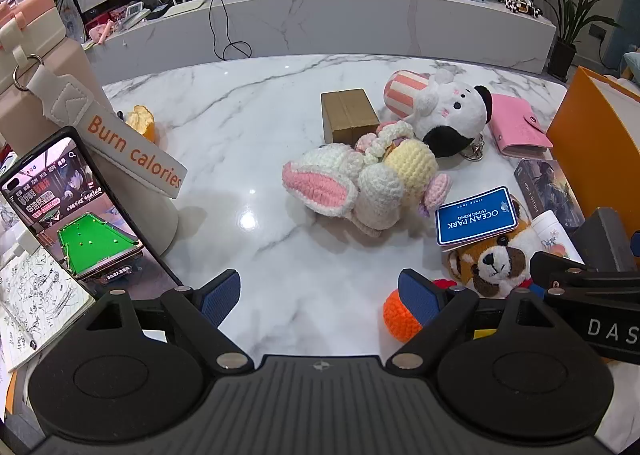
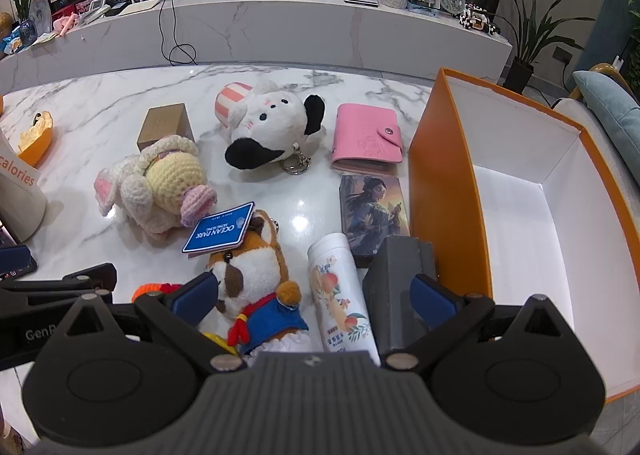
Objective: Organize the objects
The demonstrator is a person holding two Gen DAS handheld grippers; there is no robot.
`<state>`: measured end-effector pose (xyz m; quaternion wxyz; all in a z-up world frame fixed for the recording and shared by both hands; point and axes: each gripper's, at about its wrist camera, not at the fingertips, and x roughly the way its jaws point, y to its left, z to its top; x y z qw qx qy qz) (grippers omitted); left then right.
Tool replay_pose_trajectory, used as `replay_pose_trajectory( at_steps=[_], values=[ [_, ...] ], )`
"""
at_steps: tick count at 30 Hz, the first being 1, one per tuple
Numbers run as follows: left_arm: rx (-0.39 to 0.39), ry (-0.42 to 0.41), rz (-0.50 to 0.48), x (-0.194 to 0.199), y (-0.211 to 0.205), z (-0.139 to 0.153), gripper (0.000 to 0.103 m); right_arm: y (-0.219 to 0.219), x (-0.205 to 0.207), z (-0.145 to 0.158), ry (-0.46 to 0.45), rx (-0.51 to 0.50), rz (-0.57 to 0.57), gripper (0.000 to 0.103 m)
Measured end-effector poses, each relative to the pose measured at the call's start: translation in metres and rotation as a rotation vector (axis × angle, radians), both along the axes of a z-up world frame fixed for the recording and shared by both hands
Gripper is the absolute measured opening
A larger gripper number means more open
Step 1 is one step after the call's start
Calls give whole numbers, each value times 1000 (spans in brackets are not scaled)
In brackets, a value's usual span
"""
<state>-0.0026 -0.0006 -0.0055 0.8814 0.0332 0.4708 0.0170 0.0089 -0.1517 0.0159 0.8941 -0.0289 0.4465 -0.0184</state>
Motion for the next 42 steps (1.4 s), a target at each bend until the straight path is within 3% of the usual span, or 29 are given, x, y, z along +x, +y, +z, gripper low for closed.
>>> replay_pose_trajectory(
  at_steps=[42],
  values=[
    [1, 6, -2, 3, 0, 2, 99, 0, -2, -4, 3, 3, 0, 102]
  ],
)
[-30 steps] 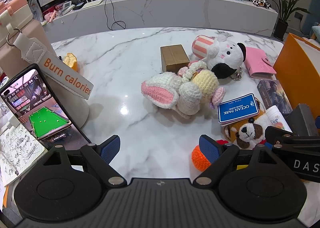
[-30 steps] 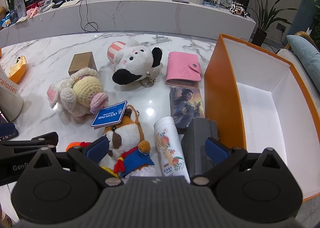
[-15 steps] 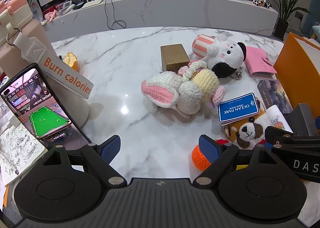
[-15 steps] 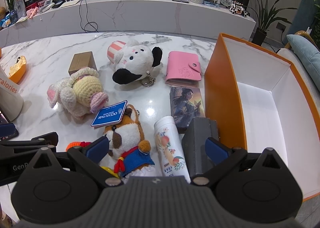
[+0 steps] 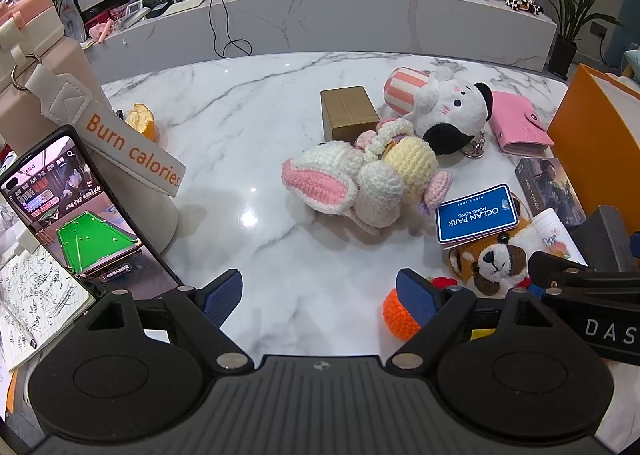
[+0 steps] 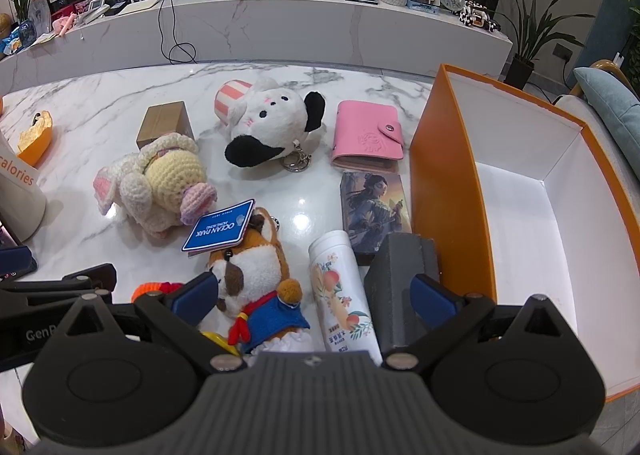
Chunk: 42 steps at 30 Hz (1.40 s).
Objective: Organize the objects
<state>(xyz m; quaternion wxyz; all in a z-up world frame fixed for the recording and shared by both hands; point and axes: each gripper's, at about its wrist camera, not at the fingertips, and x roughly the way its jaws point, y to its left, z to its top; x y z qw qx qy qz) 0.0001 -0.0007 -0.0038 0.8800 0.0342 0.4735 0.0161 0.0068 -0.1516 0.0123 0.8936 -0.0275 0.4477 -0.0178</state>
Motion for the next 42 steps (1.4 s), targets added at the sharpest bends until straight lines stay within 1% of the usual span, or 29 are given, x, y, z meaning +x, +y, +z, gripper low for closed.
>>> replay_pose_trajectory(
  at_steps=[12, 17, 20, 22, 23, 25, 28, 30, 31, 34, 38, 42],
  values=[
    [-2, 1, -3, 1, 0, -1, 99, 0, -1, -2, -4, -7, 8, 102],
    [-34, 7, -5, 0, 2, -8, 99, -2, 4, -1, 1, 1, 35, 102],
    [-30, 6, -11, -2, 1, -8, 99, -7, 8, 2, -21, 28, 52, 102],
    [-31, 11, -16, -1, 1, -9, 100, -12, 11, 2, -57, 88, 101, 102],
    [-45, 18, -23, -1, 1, -10, 100, -15, 14, 2, -65, 136, 131, 102],
    [-77, 40, -32, -1, 1, -14, 100, -16, 20, 0, -59, 188, 149, 102],
    [-66, 53, -54, -1, -6, -19, 100, -12, 28, -5, -13, 200, 131, 102],
    [-52, 56, -71, -2, -11, -23, 100, -9, 33, -11, 42, 198, 108, 102],
    [-53, 52, -79, -2, -13, -24, 102, -7, 36, -14, 61, 198, 102, 102],
    [-69, 40, -105, -3, -17, -26, 103, -3, 39, -23, 90, 181, 101, 101],
    [-71, 44, -136, -2, -23, -28, 103, 1, 41, -27, 98, 139, 115, 101],
    [-100, 53, -155, 0, -27, -33, 103, 3, 39, -28, 101, 97, 140, 101]
  ],
)
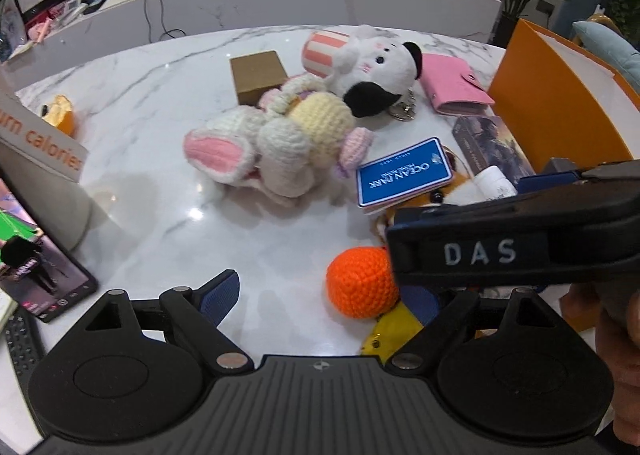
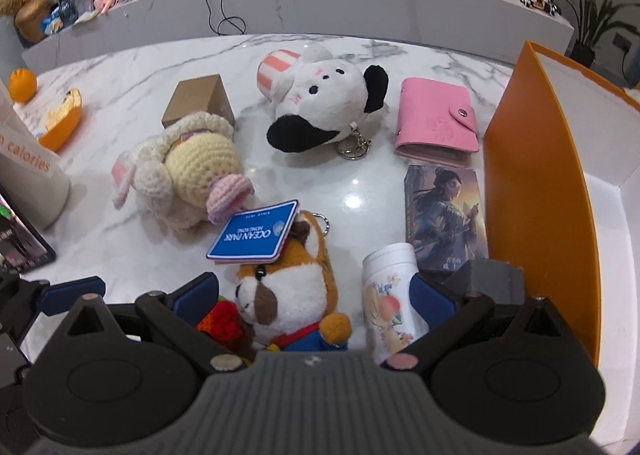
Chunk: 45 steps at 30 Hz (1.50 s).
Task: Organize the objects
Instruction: 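Grasp the orange crochet ball with the left tool while the right tool grasps the red panda plush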
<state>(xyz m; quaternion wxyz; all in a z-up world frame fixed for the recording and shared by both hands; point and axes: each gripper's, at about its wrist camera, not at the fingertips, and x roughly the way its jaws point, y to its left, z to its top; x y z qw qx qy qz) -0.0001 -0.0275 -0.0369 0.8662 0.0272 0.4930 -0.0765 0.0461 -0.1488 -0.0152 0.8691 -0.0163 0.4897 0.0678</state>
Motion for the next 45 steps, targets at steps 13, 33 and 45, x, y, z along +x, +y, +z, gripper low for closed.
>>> replay_pose_trajectory(
  at_steps=[13, 33, 45],
  values=[
    [40, -18, -16, 7, -10, -18, 102, 13, 14, -16, 45, -100, 97, 92],
    [-15, -3, 10, 7, 4, -18, 52, 5, 18, 1, -5, -29, 129, 75],
    [-33, -6, 19, 5, 19, -13, 52, 18, 22, -19, 12, -116, 166, 90]
  ],
)
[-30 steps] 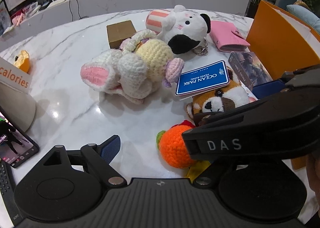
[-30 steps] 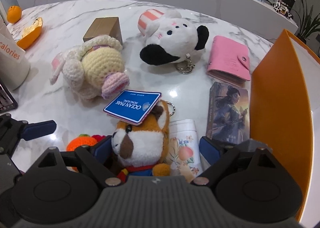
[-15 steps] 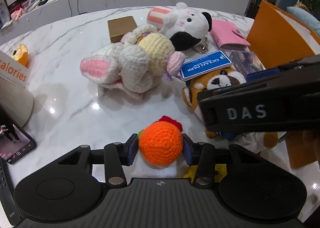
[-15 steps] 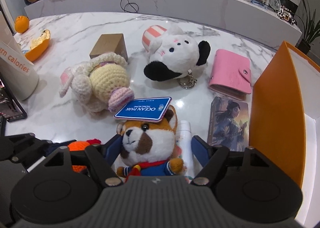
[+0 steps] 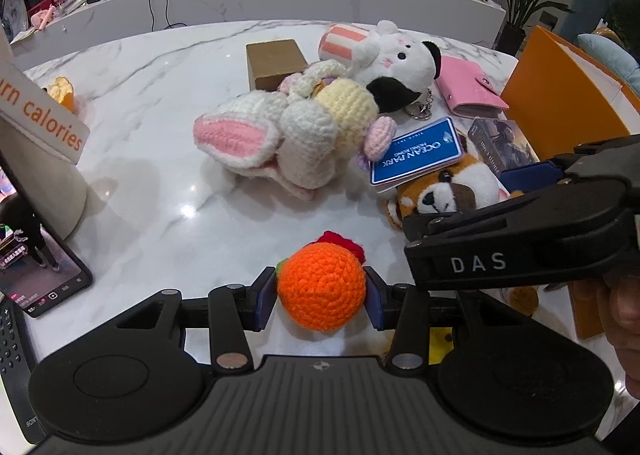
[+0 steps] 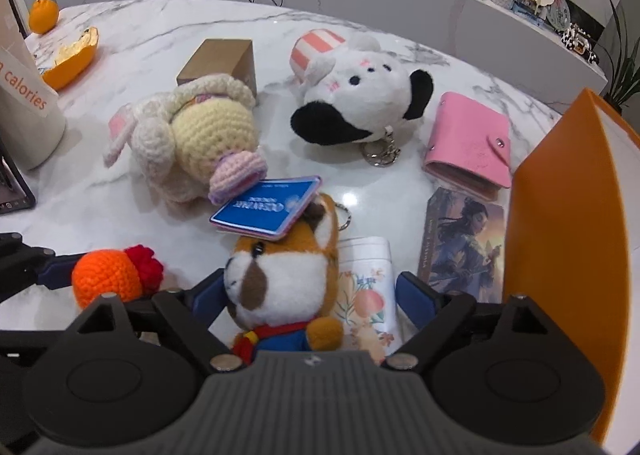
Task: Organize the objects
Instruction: 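Grasp the orange crochet ball with the left tool while the right tool grasps the red panda plush, then carry the ball in the left tool while the right tool carries the plush toward the orange box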
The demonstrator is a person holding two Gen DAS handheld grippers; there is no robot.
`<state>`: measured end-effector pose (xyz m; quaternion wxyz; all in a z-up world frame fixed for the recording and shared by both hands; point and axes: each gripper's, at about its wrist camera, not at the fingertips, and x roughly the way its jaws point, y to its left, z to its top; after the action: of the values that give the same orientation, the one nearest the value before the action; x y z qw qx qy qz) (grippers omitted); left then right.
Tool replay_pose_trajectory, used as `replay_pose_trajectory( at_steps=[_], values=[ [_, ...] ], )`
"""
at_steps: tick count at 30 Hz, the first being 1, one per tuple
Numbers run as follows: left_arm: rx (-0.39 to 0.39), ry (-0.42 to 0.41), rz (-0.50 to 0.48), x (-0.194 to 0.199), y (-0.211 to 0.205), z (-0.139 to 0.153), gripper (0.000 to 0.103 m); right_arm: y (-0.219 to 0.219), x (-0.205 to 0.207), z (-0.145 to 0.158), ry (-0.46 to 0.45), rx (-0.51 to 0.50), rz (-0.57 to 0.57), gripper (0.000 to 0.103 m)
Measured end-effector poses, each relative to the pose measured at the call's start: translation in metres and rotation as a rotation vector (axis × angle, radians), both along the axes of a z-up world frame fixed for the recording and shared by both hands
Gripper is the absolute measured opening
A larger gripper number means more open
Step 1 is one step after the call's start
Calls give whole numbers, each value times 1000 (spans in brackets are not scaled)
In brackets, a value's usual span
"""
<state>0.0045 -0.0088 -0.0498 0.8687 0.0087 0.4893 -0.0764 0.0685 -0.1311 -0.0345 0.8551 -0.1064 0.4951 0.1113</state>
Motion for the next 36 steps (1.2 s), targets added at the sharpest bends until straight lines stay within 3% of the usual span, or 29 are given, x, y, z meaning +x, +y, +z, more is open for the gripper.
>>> replay_pose_trajectory(
  at_steps=[8, 11, 14, 15, 18, 24, 31, 36],
  values=[
    [19, 20, -8, -5, 5, -4, 52, 15, 1, -16, 4, -124, 33, 100],
    [8, 13, 2, -5, 9, 0, 52, 15, 0, -13, -25, -124, 26, 86],
    [6, 5, 3, -6, 11, 2, 52, 5, 3, -1, -29, -55, -16, 73],
    [5, 3, 3, -7, 11, 3, 52, 3, 3, 4, -33, -36, -23, 57],
    [3, 1, 0, -8, 11, 5, 52, -6, 4, 18, -40, 29, -48, 56],
    [-1, -5, -1, -9, 12, 7, 53, -18, 9, 15, 15, 90, -77, 55],
    [-17, -23, 10, -7, 13, 16, 52, -28, 2, 42, -38, 215, -99, 55],
    [-40, -58, 4, -6, 6, 32, 53, -34, -4, 61, -86, 234, -105, 55]
  ],
)
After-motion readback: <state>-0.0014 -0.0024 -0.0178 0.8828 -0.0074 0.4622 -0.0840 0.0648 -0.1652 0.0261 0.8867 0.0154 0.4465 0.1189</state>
